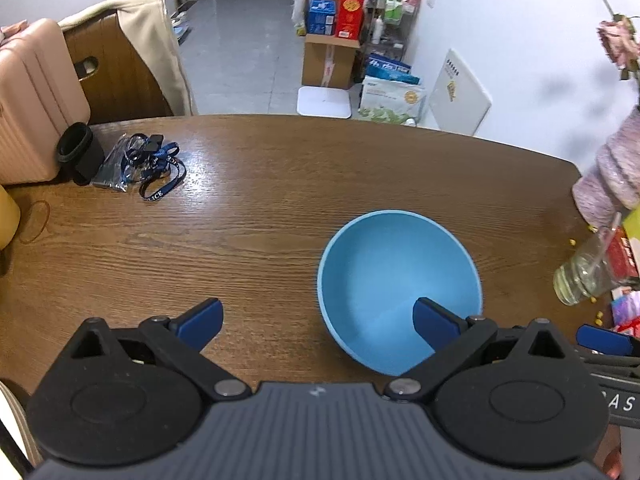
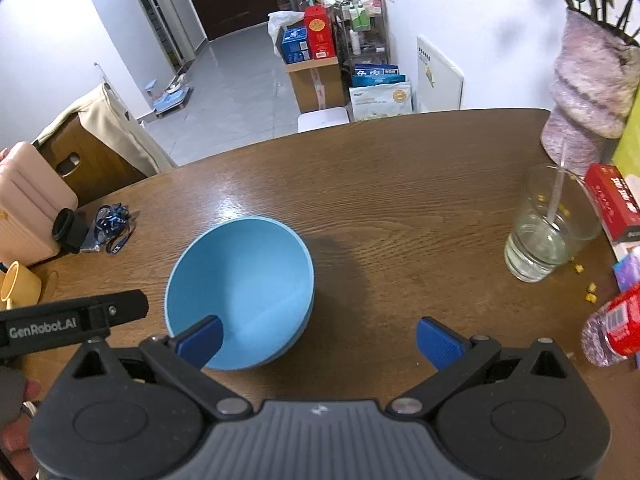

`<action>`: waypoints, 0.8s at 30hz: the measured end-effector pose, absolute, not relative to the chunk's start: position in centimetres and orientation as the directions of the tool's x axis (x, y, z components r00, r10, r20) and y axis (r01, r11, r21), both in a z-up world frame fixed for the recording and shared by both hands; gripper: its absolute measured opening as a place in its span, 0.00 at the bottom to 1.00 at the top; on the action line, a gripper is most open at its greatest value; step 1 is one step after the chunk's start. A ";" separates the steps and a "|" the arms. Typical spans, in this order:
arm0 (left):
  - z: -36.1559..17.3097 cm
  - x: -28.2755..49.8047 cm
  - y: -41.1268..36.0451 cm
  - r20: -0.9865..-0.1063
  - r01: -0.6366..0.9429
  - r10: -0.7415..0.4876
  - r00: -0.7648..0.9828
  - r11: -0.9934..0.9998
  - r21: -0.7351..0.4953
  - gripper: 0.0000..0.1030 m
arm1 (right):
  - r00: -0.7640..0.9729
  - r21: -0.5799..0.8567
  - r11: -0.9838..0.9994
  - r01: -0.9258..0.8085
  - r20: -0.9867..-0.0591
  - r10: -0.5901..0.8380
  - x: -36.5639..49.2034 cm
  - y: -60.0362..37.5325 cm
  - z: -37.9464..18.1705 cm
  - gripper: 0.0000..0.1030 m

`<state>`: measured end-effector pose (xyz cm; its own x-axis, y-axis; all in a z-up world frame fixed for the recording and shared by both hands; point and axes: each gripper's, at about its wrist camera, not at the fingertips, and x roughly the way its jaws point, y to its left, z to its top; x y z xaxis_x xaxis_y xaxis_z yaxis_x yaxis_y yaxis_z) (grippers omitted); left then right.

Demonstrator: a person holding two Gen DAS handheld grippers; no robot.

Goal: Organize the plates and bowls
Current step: 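Move both grippers to the rim of the stacked blue bowls, then close both grippers on the rim of the stacked blue bowls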

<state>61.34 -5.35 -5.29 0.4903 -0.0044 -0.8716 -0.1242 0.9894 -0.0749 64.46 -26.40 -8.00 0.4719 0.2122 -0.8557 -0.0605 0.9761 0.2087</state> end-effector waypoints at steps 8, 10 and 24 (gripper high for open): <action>-7.7 63.2 -5.4 -0.886 -0.148 0.022 0.464 0.987 -0.054 1.00 | 0.464 0.237 0.970 -0.059 -0.854 0.237 66.5 -26.6 -10.2 0.92; -8.2 63.6 -5.4 -0.888 -0.152 0.023 0.459 0.987 -0.053 1.00 | 0.454 0.244 0.968 -0.057 -0.857 0.243 67.0 -26.6 -10.8 0.91; -10.7 65.5 -5.3 -0.904 -0.169 0.039 0.426 0.985 -0.037 0.89 | 0.400 0.286 0.957 -0.051 -0.872 0.282 69.0 -25.9 -14.4 0.62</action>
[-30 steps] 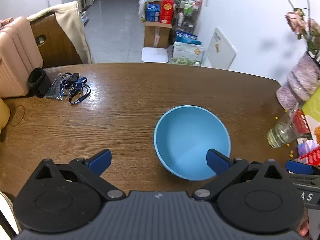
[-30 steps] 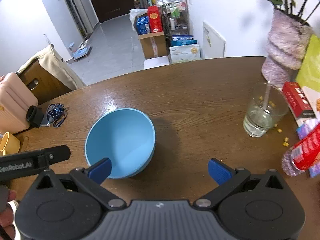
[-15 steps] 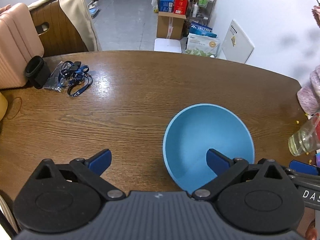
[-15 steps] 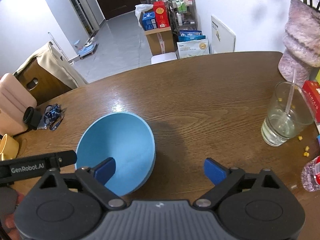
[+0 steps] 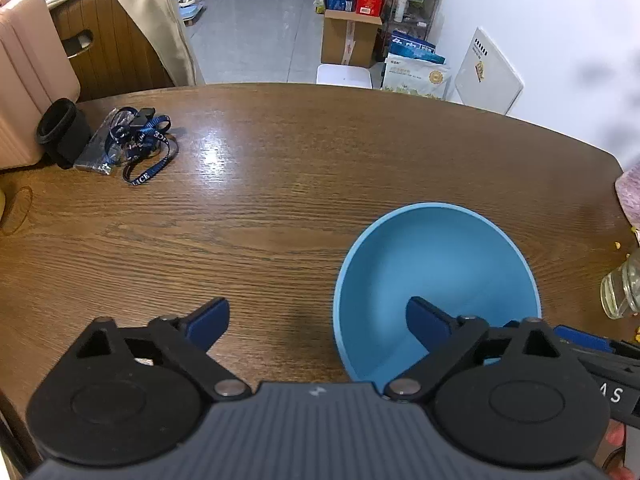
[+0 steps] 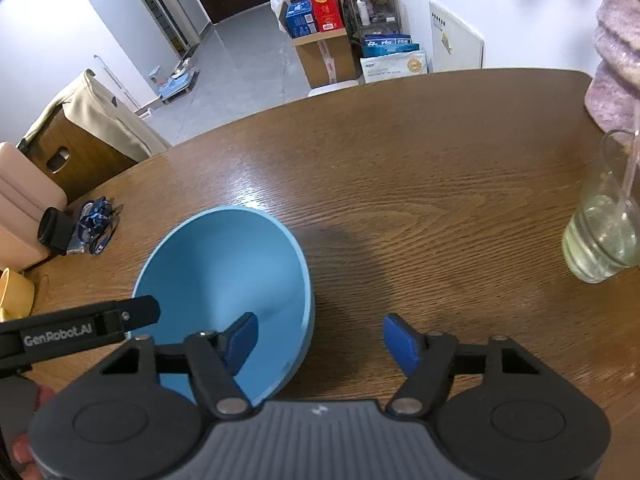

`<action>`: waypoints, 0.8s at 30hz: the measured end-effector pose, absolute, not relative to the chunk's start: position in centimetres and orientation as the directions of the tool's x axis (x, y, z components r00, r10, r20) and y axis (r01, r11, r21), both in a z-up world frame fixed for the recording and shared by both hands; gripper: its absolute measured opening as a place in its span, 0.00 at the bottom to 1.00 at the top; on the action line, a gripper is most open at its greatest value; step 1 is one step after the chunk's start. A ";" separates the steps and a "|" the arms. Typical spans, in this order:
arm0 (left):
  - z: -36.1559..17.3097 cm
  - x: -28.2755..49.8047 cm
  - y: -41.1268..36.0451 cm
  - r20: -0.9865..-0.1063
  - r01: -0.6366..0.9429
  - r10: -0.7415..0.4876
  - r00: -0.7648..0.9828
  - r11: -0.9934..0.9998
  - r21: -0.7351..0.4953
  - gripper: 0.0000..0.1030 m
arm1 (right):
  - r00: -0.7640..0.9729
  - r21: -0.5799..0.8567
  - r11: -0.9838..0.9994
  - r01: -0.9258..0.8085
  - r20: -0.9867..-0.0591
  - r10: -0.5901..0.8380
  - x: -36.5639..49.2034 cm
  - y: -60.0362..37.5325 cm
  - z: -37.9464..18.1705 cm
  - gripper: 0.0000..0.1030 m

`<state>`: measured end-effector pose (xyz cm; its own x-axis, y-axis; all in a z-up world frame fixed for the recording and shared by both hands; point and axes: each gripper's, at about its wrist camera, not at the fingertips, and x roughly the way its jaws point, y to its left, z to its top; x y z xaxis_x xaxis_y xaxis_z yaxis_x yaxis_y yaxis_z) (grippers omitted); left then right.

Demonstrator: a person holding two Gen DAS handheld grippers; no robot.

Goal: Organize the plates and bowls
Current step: 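Close both grippers on the rim of the stacked blue bowls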

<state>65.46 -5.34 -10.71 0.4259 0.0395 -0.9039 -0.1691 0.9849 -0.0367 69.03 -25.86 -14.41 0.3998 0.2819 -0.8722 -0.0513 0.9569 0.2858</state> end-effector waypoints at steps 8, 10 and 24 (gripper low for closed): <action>-11.7 66.0 -5.2 -0.912 -0.167 0.015 0.410 0.984 -0.059 0.57 | 0.392 0.295 0.954 -0.043 -0.874 0.288 69.5 -25.5 -15.3 0.40; -11.9 66.1 -5.3 -0.912 -0.166 0.007 0.410 0.984 -0.067 0.51 | 0.391 0.302 0.953 -0.040 -0.873 0.293 69.5 -25.4 -15.5 0.34; -12.7 66.5 -5.3 -0.915 -0.145 -0.043 0.402 0.983 -0.110 0.09 | 0.393 0.340 0.939 -0.046 -0.858 0.330 69.7 -25.2 -15.7 0.10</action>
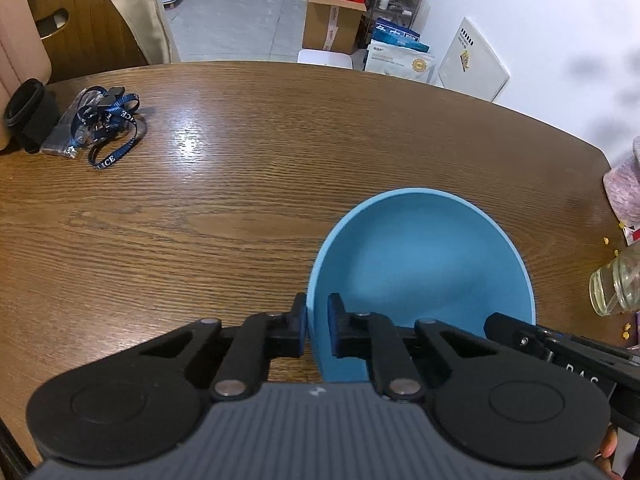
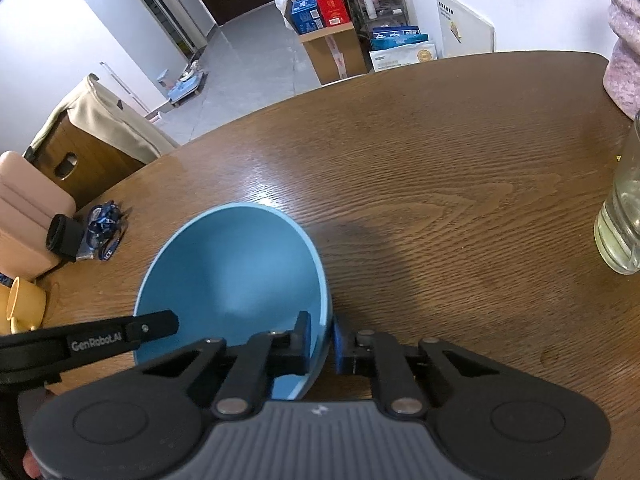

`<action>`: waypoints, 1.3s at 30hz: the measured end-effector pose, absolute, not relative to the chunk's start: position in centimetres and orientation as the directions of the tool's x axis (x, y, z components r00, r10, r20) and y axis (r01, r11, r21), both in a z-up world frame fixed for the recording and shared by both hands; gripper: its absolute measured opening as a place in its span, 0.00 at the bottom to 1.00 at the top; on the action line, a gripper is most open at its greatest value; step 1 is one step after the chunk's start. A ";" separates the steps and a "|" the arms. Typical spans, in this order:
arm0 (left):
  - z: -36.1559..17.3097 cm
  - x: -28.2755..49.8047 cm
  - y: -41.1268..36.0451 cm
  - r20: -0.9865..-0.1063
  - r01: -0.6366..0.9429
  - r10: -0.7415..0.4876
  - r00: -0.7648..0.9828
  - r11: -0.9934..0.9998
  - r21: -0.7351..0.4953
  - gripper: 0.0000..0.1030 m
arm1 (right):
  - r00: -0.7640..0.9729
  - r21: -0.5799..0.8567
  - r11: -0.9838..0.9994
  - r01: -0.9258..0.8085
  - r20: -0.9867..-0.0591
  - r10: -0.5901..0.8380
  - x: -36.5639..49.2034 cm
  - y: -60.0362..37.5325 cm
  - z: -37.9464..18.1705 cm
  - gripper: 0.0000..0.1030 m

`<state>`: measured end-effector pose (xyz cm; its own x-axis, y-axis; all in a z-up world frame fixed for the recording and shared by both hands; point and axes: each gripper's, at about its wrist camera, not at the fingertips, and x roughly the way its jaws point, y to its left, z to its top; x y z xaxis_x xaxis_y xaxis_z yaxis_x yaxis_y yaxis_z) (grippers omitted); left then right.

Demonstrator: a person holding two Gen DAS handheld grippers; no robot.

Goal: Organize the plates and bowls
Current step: 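Close both grippers on the rim of the stacked blue bowls, then lift the stacked bowls with both grippers and carry them onto the remaining blue bowl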

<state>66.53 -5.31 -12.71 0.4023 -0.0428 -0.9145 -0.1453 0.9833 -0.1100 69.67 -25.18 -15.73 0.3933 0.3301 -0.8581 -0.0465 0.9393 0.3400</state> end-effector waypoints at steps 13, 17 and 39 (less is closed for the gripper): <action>-12.5 66.4 -5.1 -0.908 -0.131 -0.054 0.416 0.984 -0.118 0.05 | 0.407 0.321 0.946 -0.039 -0.860 0.309 69.5 -25.3 -15.4 0.09; -12.1 66.2 -5.1 -0.904 -0.127 -0.056 0.424 0.985 -0.121 0.05 | 0.418 0.322 0.946 -0.037 -0.855 0.307 69.2 -25.3 -14.8 0.09; -5.0 61.3 -4.7 -0.837 -0.091 -0.087 0.540 0.983 -0.161 0.05 | 0.531 0.322 0.946 -0.039 -0.795 0.293 64.5 -25.0 -7.6 0.08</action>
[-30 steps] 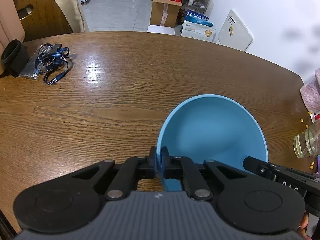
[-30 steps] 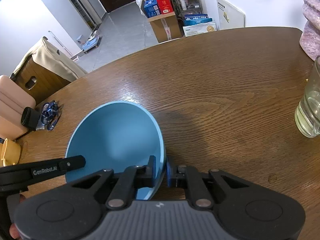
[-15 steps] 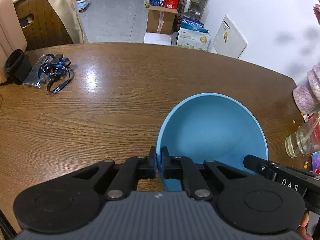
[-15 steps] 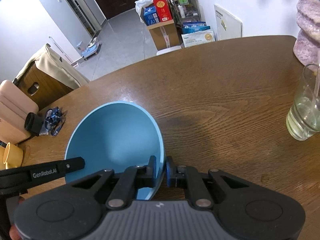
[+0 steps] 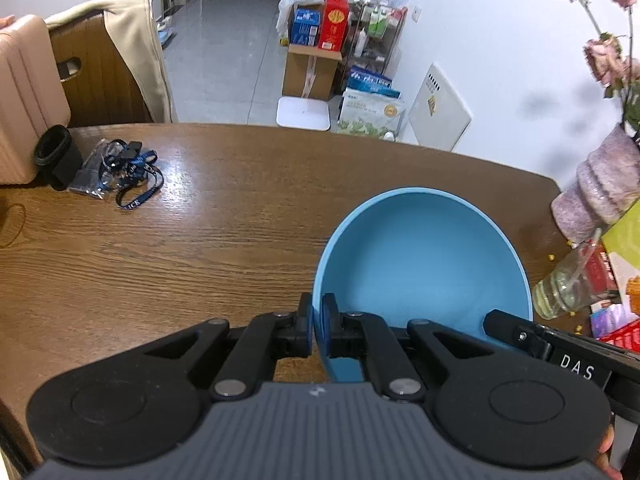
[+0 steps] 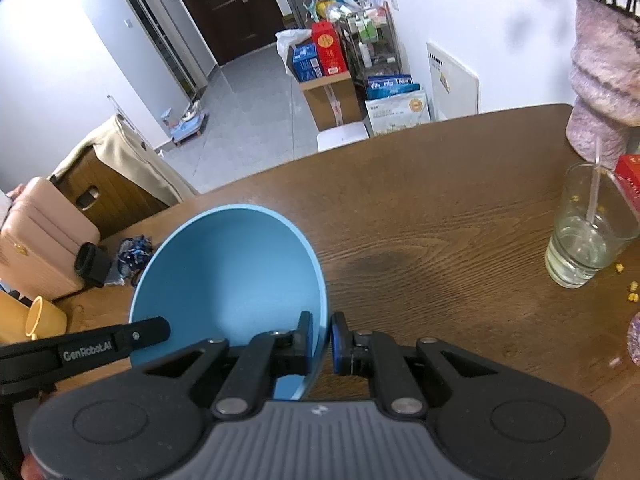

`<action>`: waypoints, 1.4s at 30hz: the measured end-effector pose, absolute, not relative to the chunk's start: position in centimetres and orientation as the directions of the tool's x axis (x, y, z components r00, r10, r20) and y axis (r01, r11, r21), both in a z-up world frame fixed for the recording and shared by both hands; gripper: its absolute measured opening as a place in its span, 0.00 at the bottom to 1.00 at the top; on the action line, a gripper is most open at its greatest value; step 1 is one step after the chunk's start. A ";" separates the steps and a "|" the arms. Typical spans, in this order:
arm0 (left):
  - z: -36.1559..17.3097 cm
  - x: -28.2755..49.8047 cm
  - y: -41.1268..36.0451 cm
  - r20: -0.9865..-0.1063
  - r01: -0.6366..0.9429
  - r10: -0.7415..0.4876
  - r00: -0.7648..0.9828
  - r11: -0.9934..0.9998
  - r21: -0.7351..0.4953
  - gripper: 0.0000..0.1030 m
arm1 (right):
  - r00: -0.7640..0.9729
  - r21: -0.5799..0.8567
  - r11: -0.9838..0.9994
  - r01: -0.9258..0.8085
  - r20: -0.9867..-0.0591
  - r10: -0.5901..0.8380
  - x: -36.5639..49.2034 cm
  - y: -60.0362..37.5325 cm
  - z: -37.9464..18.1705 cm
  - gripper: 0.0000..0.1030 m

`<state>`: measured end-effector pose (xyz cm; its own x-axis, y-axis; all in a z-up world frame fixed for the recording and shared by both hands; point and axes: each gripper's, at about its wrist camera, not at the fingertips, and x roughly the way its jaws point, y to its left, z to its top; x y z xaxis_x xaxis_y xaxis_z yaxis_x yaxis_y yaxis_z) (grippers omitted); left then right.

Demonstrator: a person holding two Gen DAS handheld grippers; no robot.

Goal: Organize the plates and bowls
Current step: 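Lift the stacked bowls with both grippers and carry them onto the remaining blue bowl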

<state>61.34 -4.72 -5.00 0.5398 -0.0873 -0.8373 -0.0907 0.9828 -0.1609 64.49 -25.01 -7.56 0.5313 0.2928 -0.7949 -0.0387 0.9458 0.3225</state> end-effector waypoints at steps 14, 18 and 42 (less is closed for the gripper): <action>-1.3 51.2 -3.1 -0.786 -0.099 -0.077 0.613 0.980 -0.173 0.05 | 0.579 0.333 0.941 -0.062 -0.756 0.306 54.6 -23.7 -4.0 0.08; -0.9 48.4 -2.7 -0.779 -0.099 -0.077 0.623 0.979 -0.176 0.05 | 0.576 0.322 0.944 -0.077 -0.758 0.306 52.1 -23.3 -3.6 0.08; -1.7 36.8 1.9 -0.797 -0.110 -0.079 0.598 0.978 -0.179 0.05 | 0.546 0.283 0.950 -0.129 -0.780 0.307 40.2 -18.2 -3.2 0.09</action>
